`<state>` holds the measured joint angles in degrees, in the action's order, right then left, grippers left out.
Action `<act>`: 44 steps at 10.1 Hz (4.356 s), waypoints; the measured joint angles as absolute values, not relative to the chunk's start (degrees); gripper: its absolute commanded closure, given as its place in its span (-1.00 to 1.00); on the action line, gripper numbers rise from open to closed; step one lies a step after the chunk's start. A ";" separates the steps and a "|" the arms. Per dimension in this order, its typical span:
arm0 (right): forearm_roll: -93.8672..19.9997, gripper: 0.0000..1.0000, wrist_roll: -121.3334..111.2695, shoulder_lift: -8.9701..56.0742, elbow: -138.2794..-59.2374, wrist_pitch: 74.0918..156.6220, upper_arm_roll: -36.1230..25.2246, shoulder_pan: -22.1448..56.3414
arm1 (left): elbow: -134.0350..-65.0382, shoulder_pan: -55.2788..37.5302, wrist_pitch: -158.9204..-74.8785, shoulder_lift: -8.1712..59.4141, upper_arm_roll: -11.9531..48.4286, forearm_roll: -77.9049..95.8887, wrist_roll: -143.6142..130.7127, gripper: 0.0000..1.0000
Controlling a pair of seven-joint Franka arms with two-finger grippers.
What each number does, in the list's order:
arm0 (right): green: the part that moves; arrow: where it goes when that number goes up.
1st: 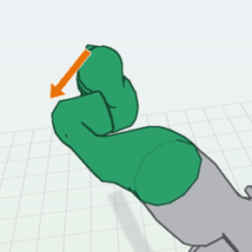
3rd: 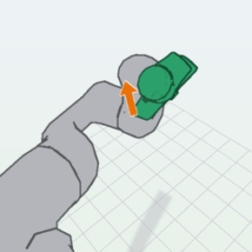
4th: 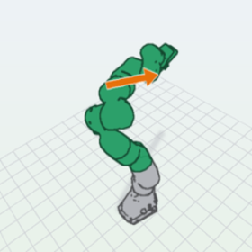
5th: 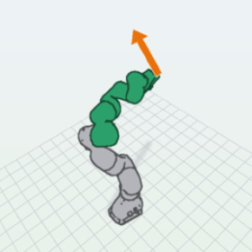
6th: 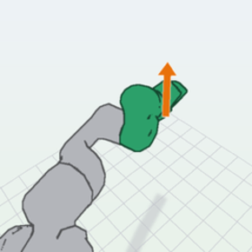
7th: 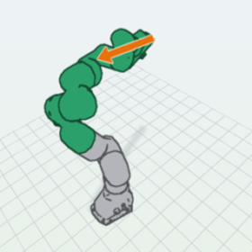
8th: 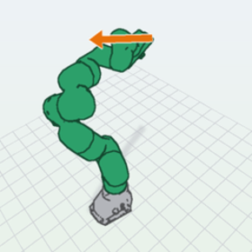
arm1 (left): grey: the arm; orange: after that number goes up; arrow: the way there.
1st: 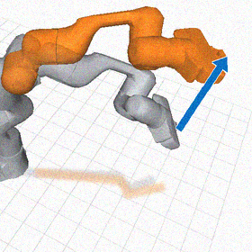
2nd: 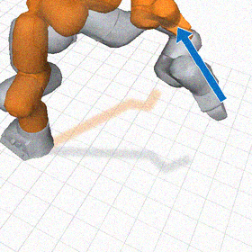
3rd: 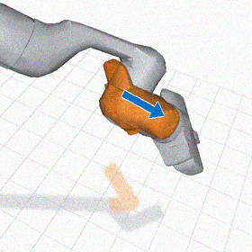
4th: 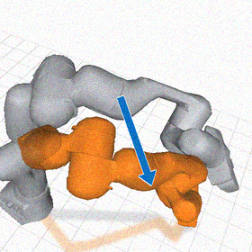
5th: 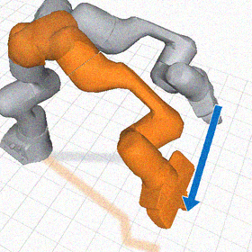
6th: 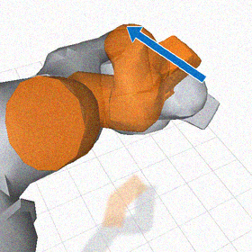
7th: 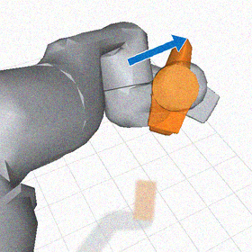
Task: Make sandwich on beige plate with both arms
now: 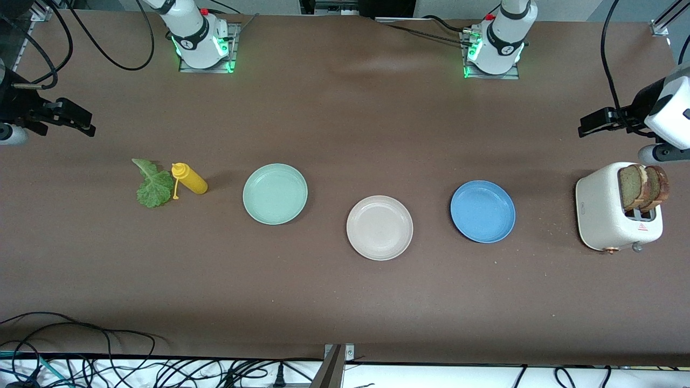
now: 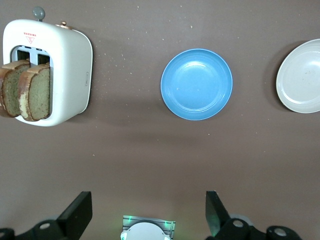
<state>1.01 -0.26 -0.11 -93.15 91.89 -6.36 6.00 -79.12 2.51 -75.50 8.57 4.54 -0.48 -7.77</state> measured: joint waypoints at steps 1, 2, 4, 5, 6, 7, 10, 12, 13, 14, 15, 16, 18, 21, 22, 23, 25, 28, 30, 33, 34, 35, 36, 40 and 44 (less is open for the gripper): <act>1.01 -1.00 -0.26 -0.17 -93.15 91.86 -6.36 6.00 | -79.12 2.54 -75.53 8.57 4.54 -0.48 -7.55 -1.00; 1.01 -1.00 -0.26 -0.22 -93.15 91.82 -6.36 6.00 | -79.12 2.60 -75.57 8.57 4.54 -0.48 -7.50 -1.00; 1.01 -1.00 -0.26 -0.26 -93.15 91.78 -6.36 6.00 | -79.12 2.61 -75.62 8.57 4.54 -0.48 -7.46 -1.00; 1.01 -1.00 -0.26 -0.26 -93.15 91.78 -6.36 6.00 | -79.12 2.60 -75.62 8.57 4.54 -0.48 -7.43 -1.00; 1.01 -1.00 -0.26 -0.26 -93.15 91.77 -6.36 6.00 | -79.12 2.60 -75.62 8.57 4.54 -0.48 -7.42 -1.00; 1.01 -1.00 -0.26 -0.26 -93.15 91.77 -6.36 6.00 | -79.12 2.60 -75.63 8.57 4.54 -0.48 -7.41 -1.00; 1.01 -1.00 -0.26 -0.26 -93.15 91.76 -6.36 6.00 | -79.22 2.85 -76.30 8.98 4.45 -1.34 -7.13 -0.99; 1.01 -1.00 -0.26 -0.27 -93.15 91.73 -6.36 6.00 | -79.39 4.09 -77.69 10.96 4.27 -3.42 -4.67 -1.00; 1.01 -1.00 -0.26 -0.27 -93.16 91.72 -6.35 6.01 | -79.43 5.71 -78.97 12.30 4.17 -3.56 -2.64 -1.00; 1.01 -1.00 -0.26 -0.28 -93.15 91.72 -6.35 6.02 | -79.48 7.68 -80.43 13.63 4.00 -3.90 -0.48 -1.00; 1.01 -1.00 -0.26 -0.28 -93.15 91.72 -6.36 6.01 | -79.51 9.73 -82.23 14.93 3.89 -4.26 1.75 -1.00; 1.01 -1.00 -0.26 -0.29 -93.15 91.71 -6.36 6.00 | -79.54 11.52 -84.12 16.36 3.84 -4.33 3.73 -1.00; 1.01 -1.00 -0.26 -0.32 -93.15 91.68 -6.38 5.99 | -79.62 13.52 -87.17 19.18 3.83 -4.35 6.21 -1.00; 1.01 -1.00 -0.26 -0.36 -93.16 91.60 -6.40 6.00 | -80.08 14.69 -91.98 23.57 3.83 -5.31 8.62 -1.00; 1.01 -1.00 -0.26 -0.37 -93.16 91.59 -6.39 6.00 | -80.67 15.14 -93.51 24.30 3.83 -6.71 9.88 -1.00; 1.01 -1.00 -0.26 -0.38 -93.15 91.58 -6.40 6.00 | -81.51 15.58 -94.66 24.47 3.83 -7.55 10.96 -1.00; 1.01 -1.00 -0.26 -0.38 -93.15 91.58 -6.40 6.00 | -82.99 16.56 -95.78 24.49 3.83 -8.33 12.17 -1.00; 1.01 -1.00 -0.25 -0.38 -93.15 91.58 -6.41 5.99 | -85.44 17.55 -97.05 24.46 3.84 -8.40 12.85 -1.00; 1.01 -1.00 -0.25 -0.38 -93.15 91.58 -6.40 6.00 | -86.14 19.08 -97.69 24.44 3.84 -8.45 14.62 -1.00; 1.01 -1.00 -0.25 -0.38 -93.15 91.57 -6.40 6.00 | -86.68 20.64 -97.92 23.91 3.83 -8.46 16.09 -1.00; 1.01 -1.00 -0.25 -0.38 -93.15 91.57 -6.41 5.99 | -87.56 20.63 -98.55 23.57 3.96 -8.46 16.10 -1.00; 1.01 -1.00 -0.24 -0.38 -93.15 91.57 -6.41 5.99 | -88.70 20.63 -99.60 23.21 4.06 -8.46 16.10 -1.00; 1.01 -1.00 -0.22 -0.38 -93.15 91.57 -6.42 5.99 | -90.23 20.64 -100.97 22.57 4.08 -8.46 16.10 -1.00; 1.01 -1.00 -0.15 -0.38 -93.15 91.53 -6.59 5.97 | -96.29 21.64 -104.72 18.63 4.00 -8.46 16.11 -1.00; 1.01 -1.00 -0.12 -0.38 -93.15 91.05 -6.60 5.96 | -104.30 22.85 -112.27 14.61 4.01 -8.46 16.24 -1.00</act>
